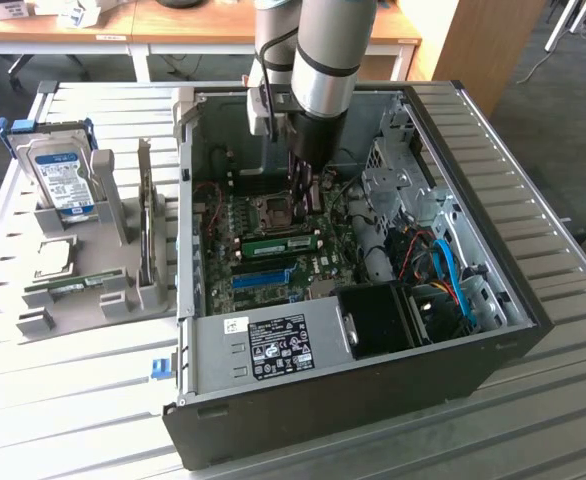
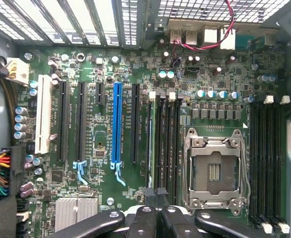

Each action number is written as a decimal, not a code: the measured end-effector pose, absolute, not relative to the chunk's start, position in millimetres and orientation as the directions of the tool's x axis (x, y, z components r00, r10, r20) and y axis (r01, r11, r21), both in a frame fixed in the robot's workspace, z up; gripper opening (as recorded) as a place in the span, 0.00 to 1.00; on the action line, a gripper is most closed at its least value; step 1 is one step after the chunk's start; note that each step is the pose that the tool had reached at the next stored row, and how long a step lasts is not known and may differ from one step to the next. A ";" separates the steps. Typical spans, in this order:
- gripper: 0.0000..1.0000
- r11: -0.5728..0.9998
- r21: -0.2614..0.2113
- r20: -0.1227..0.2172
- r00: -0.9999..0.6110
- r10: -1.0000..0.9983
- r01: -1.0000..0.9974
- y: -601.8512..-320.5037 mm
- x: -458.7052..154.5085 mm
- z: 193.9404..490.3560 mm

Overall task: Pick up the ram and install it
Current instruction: 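Insert the ram into the slot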

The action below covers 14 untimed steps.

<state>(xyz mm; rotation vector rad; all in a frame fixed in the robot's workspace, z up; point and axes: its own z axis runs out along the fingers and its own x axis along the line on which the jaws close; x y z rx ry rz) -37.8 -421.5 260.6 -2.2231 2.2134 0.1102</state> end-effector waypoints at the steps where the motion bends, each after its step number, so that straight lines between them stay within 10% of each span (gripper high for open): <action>1: 0.11 -0.006 0.048 -0.052 0.003 -0.999 -0.999 -421.5 -37.8 260.6; 14: 0.11 -0.006 0.048 -0.051 0.003 -0.999 -0.999 -421.5 -37.8 294.1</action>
